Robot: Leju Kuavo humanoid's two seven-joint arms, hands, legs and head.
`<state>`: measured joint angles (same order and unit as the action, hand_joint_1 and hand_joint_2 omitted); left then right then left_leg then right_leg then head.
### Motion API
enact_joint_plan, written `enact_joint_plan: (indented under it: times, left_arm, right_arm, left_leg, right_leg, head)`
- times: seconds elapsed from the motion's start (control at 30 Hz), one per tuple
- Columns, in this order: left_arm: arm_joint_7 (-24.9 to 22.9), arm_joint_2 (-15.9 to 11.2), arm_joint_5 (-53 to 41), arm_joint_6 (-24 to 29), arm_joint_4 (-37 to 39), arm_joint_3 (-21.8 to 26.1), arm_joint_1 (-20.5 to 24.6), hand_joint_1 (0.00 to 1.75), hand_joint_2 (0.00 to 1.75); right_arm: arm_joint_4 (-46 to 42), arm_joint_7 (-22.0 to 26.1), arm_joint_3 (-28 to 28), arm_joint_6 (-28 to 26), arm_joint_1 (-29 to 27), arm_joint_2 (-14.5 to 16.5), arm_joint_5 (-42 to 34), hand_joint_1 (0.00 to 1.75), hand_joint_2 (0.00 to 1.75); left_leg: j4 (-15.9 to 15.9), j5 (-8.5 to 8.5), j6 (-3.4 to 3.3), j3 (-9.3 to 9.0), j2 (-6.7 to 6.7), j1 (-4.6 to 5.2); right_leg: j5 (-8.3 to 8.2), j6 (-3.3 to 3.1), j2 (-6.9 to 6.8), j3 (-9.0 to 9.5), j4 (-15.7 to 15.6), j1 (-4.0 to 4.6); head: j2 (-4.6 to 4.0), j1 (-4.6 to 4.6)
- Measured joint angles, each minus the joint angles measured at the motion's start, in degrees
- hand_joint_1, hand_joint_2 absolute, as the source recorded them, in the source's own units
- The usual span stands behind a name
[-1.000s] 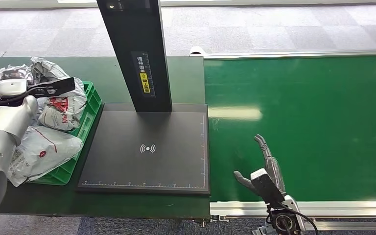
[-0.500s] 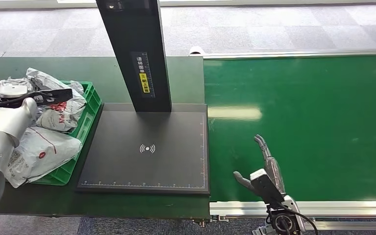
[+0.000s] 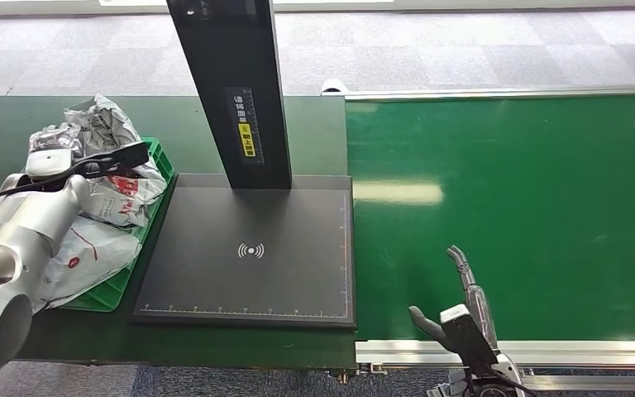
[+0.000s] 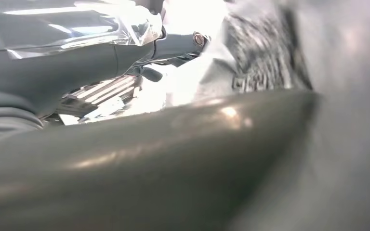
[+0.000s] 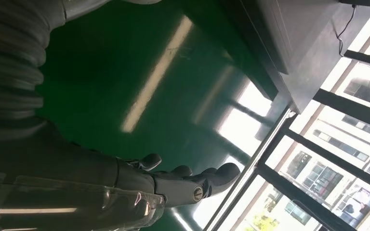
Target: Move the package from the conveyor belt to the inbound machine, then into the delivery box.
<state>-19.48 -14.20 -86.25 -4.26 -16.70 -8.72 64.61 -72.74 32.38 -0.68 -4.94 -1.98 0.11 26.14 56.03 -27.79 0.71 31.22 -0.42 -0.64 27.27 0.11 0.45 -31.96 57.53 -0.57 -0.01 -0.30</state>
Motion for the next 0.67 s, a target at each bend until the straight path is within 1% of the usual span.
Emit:
enact_joint_plan:
  times: [0.17, 0.27, 0.33, 0.4, 0.47, 0.53, 0.57, 0.63, 0.67]
  left_arm:
    - [3.36, -0.19, 0.62, 7.83, -0.80, 2.07, 1.26, 0.00, 0.00]
    - [6.73, -1.51, 2.00, 14.23, -2.16, 3.88, 1.18, 0.00, 0.00]
    - [9.40, -3.00, 3.04, 18.09, -3.46, 5.34, 0.89, 0.00, 0.00]
    - [10.96, -4.33, 3.66, 19.68, -4.58, 6.59, 0.51, 0.00, 0.00]
    - [11.49, -5.19, 3.91, 19.98, -5.37, 7.48, 0.10, 0.00, 0.00]
    - [12.24, -5.87, 4.36, 21.50, -6.22, 8.19, -0.52, 0.00, 0.00]
    - [13.10, -6.18, 4.90, 23.23, -6.81, 8.59, -0.95, 0.00, 0.00]
    - [16.03, -6.82, 6.73, 28.33, -8.40, 9.59, -2.00, 0.00, 0.00]
    - [16.90, -6.97, 7.24, 29.78, -8.84, 9.88, -2.28, 0.00, 0.00]
  right_arm:
    - [-0.92, -0.41, -0.34, -0.11, -0.65, -0.09, 0.13, 0.00, 1.75]
    - [-2.35, -1.43, -0.31, -0.32, -1.32, 0.40, 1.11, 0.00, 1.75]
    - [-3.79, -2.08, -0.24, -0.35, -2.08, 1.03, 1.94, 0.00, 1.75]
    - [-4.93, -2.48, -0.18, -0.35, -2.64, 1.61, 2.37, 0.00, 1.75]
    - [-5.69, -2.71, -0.17, -0.35, -2.84, 1.99, 2.52, 0.00, 1.75]
    - [-6.17, -2.80, -0.17, -0.32, -2.87, 2.26, 2.67, 0.00, 1.75]
    - [-6.31, -2.80, -0.17, -0.29, -2.84, 2.34, 2.76, 0.00, 1.75]
    - [-6.42, -2.80, -0.17, -0.16, -2.68, 2.43, 2.96, 0.00, 1.75]
    - [-6.43, -2.80, -0.17, -0.12, -2.63, 2.45, 3.01, 0.00, 1.75]
  left_leg:
    - [-0.01, 0.00, 0.00, 0.02, 0.02, -0.01]
    - [-0.03, 0.00, 0.01, 0.08, 0.09, -0.06]
    - [-0.04, -0.01, 0.01, 0.10, 0.14, -0.09]
    - [-0.04, -0.01, 0.02, 0.11, 0.15, -0.09]
    - [-0.04, 0.00, 0.02, 0.13, 0.13, -0.09]
    - [-0.04, 0.01, 0.03, 0.16, 0.11, -0.09]
    - [-0.04, 0.01, 0.03, 0.17, 0.11, -0.09]
    - [-0.03, 0.01, 0.03, 0.16, 0.14, -0.08]
    - [-0.03, 0.01, 0.03, 0.16, 0.15, -0.07]
  right_leg:
    - [0.00, 0.00, 0.02, -0.02, 0.01, 0.01]
    - [0.01, -0.01, 0.09, -0.08, 0.02, 0.06]
    - [0.02, -0.02, 0.16, -0.14, 0.02, 0.08]
    - [0.02, -0.03, 0.19, -0.17, 0.02, 0.09]
    - [0.03, -0.04, 0.16, -0.17, 0.02, 0.09]
    - [0.03, -0.04, 0.13, -0.14, 0.03, 0.09]
    - [0.03, -0.03, 0.14, -0.14, 0.03, 0.08]
    - [0.02, -0.02, 0.16, -0.14, 0.03, 0.07]
    - [0.01, -0.02, 0.17, -0.14, 0.03, 0.07]
  head:
    - [-0.01, -0.02]
    - [0.01, -0.01]
    - [0.01, -0.01]
    - [0.01, -0.02]
    - [0.01, -0.01]
    - [0.00, 0.00]
    - [-0.01, 0.01]
    - [-0.01, 0.01]
    - [0.00, 0.00]
